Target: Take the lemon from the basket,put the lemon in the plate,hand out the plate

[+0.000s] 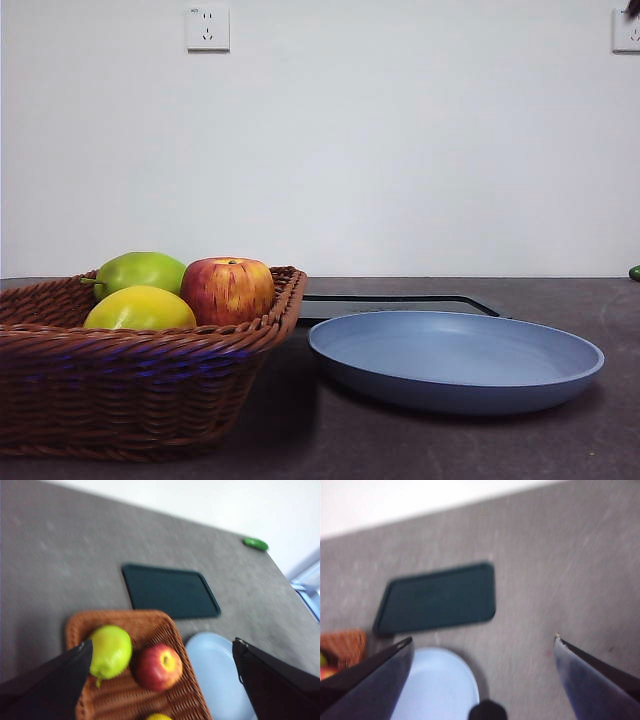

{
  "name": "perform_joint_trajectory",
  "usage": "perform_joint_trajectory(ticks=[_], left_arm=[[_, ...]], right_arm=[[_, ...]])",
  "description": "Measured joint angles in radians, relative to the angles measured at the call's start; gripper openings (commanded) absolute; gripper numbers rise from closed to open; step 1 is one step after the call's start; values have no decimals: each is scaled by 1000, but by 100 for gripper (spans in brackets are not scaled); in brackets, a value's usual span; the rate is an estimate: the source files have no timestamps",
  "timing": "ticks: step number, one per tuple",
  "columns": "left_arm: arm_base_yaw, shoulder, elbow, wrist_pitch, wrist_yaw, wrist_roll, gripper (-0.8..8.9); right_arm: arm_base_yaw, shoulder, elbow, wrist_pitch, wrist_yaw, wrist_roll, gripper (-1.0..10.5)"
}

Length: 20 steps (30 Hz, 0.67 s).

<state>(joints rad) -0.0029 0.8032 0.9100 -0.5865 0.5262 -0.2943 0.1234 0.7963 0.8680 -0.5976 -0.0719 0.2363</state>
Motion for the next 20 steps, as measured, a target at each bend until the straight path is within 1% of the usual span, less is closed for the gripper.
perform_joint_trajectory(ticks=[3, 8, 10, 12, 15, 18, 20], left_arm=[[-14, 65, -2, -5, 24, -12, 485], [-99, 93, -1, -9, 26, -8, 485], [-131, 100, -1, -12, 27, -2, 485], [-171, 108, -1, -13, 26, 2, 485], [-211, 109, -1, -13, 26, 5, 485], [-221, 109, -1, -14, 25, 5, 485], [-221, 109, -1, -15, 25, 5, 484]], right_arm=[[0, 109, 1, -22, -56, 2, 494], [0, 315, 1, -58, -217, 2, 494], [0, 393, 1, -59, -256, 2, 494], [1, 481, 1, -60, -264, 4, 494], [1, 526, 1, -58, -267, 34, 490], [1, 552, 1, -39, -266, 40, 379], [1, 578, 1, -36, -267, 39, 362]])
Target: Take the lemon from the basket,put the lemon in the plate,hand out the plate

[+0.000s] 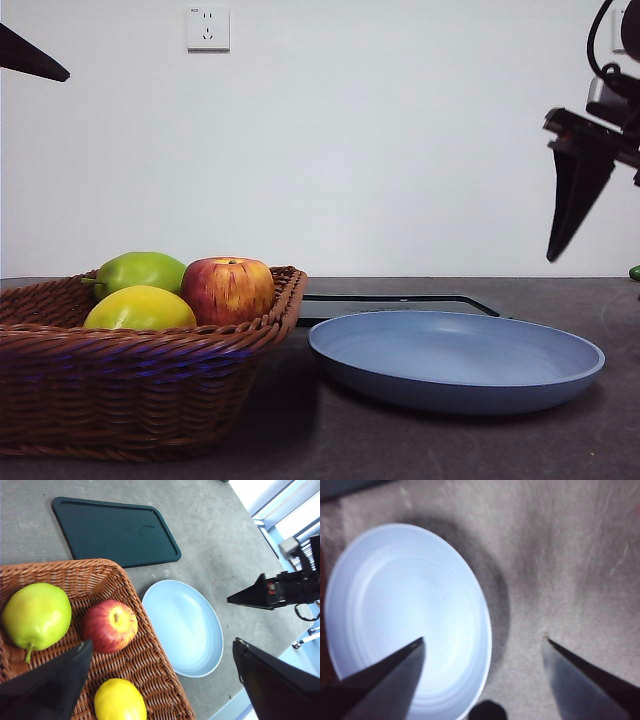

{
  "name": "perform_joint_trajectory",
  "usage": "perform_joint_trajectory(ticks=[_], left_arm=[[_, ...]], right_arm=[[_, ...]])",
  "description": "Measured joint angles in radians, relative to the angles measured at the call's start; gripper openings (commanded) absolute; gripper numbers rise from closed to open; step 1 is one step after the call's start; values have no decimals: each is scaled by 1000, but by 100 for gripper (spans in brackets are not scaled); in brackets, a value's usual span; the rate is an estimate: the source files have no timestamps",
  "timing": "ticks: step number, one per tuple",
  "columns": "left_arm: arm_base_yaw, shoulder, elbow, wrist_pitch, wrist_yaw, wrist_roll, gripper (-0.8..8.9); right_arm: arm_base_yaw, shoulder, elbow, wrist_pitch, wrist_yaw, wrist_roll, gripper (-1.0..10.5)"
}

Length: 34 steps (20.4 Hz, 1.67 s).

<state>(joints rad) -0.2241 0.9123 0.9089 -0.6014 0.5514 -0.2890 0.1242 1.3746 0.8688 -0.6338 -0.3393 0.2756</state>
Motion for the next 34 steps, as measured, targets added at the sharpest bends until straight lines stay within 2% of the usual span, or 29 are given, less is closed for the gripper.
perform_joint_trajectory(ticks=[5, 9, 13, 18, 20, 24, 27, 29, 31, 34], left_arm=[[-1, 0, 0, -1, 0, 0, 485], [-1, 0, 0, -2, 0, 0, 485], [-1, 0, 0, -12, 0, 0, 485], [-1, 0, 0, -12, 0, 0, 485], [-1, 0, 0, -12, -10, 0, 484], [-2, 0, 0, -52, -22, 0, 485], [-32, 0, 0, -149, -33, -1, 485], [-89, 0, 0, -176, -53, -1, 485], [-175, 0, 0, -198, -123, -10, 485], [-336, 33, 0, -244, -348, -32, 485]], right_arm=[[12, 112, 0, 6, -2, -22, 362], [27, 211, 0, 47, -50, -37, 272], [40, 240, 9, 78, -52, -39, 242], [42, 253, 9, 87, -53, -37, 49], [46, 256, 8, 90, -56, -37, 6], [43, 233, 8, 89, -126, -34, 5], [44, 146, 8, 85, -126, -16, 5], [44, 77, 8, 80, -114, -6, 5], [36, 16, 8, 79, -105, -2, 5], [20, -74, 13, 77, -126, 10, 5]])
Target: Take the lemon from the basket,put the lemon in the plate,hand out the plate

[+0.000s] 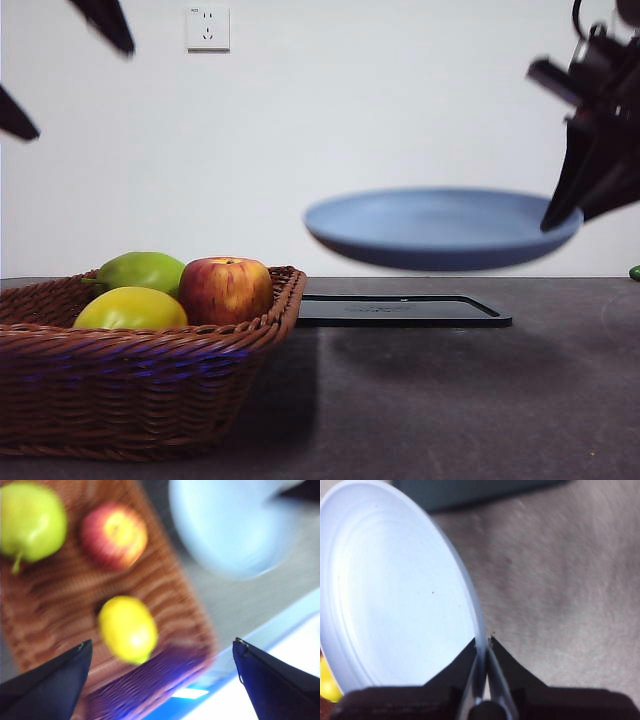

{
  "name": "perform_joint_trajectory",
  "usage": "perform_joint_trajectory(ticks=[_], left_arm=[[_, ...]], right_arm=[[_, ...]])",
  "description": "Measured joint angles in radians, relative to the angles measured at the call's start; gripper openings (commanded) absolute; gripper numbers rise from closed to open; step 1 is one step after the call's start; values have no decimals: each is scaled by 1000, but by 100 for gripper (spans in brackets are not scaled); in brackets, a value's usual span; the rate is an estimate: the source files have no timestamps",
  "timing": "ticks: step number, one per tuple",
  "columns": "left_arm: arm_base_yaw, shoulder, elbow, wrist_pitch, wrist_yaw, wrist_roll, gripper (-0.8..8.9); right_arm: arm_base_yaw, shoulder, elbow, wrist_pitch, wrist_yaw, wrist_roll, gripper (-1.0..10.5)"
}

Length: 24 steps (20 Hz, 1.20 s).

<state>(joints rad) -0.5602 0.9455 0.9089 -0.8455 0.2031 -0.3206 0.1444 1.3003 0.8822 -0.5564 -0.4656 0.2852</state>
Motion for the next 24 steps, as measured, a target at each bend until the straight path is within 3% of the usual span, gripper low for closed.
perform_joint_trajectory(ticks=[2, 6, 11, 21, 23, 24], left_arm=[[-74, 61, 0, 3, -90, -23, 485], [-159, 231, 0, 9, -171, -46, 485], [-176, 394, 0, 85, -200, -47, 485], [-176, 530, 0, 135, -248, -47, 479], [-176, 529, 0, 141, -250, -47, 388], [-175, 529, 0, 142, -250, -47, 253]], right_arm=[[-2, -32, 21, -20, 1, 7, 5], [-3, -49, 51, -62, 1, 11, 5], [-8, -66, 51, -68, 1, 11, 5], [-21, -93, 66, -74, 0, 12, 5], [-21, -94, 66, -74, 0, 13, 5], [-21, -94, 66, -74, 0, 14, 5]])
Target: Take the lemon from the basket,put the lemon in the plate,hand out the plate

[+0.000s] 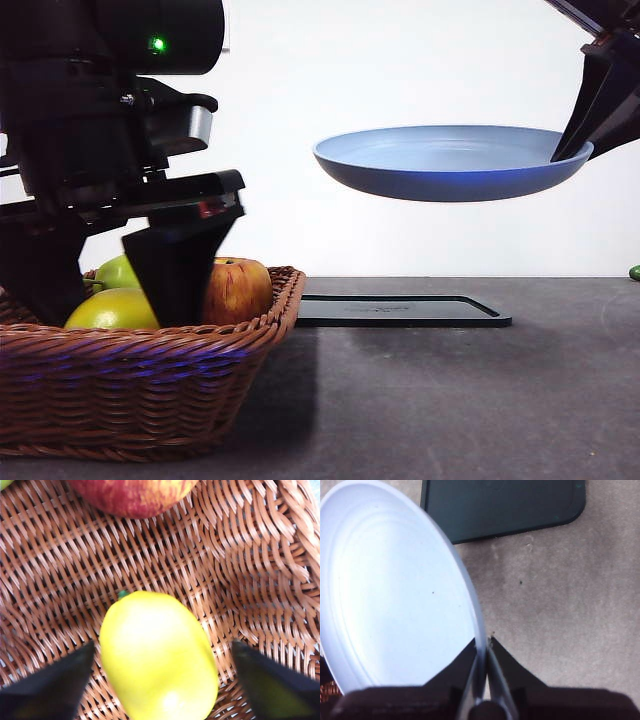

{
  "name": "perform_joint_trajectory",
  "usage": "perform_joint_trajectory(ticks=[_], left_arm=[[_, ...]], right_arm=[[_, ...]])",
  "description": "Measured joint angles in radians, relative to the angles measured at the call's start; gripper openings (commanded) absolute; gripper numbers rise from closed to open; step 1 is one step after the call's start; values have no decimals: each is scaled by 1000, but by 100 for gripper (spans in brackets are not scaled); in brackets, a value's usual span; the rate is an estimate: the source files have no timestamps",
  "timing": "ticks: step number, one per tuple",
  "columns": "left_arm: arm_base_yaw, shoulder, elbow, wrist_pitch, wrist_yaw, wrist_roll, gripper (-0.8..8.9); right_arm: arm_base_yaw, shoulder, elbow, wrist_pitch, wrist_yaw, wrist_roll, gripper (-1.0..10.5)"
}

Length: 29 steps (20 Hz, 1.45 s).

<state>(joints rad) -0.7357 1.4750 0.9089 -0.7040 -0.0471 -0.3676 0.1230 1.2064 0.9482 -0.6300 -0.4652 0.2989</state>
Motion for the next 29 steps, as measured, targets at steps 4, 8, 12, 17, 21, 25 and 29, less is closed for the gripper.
perform_joint_trajectory(ticks=[4, 8, 12, 17, 21, 25, 29], left_arm=[[2, 0, 0, 16, 1, 0, 183], [2, 0, 116, -96, 17, 8, 285], [-5, 0, 372, -257, 39, 56, 285], [-67, -1, 662, -271, 188, 96, 285], [-142, 10, 667, -207, 183, 119, 285], [-169, 54, 667, -216, 117, 142, 286], [-175, 116, 667, -219, 101, 166, 320]], right_arm=[[0, 0, 0, -6, 0, 0, 5], [0, 0, 0, -14, 0, 0, 5], [0, 0, 0, -14, 0, 0, 5], [45, 8, 0, -35, 0, 5, 5], [116, 14, 0, -43, 0, 20, 5], [132, 14, 0, -43, -25, 31, 5], [132, 14, 0, -47, -69, 39, 5]])
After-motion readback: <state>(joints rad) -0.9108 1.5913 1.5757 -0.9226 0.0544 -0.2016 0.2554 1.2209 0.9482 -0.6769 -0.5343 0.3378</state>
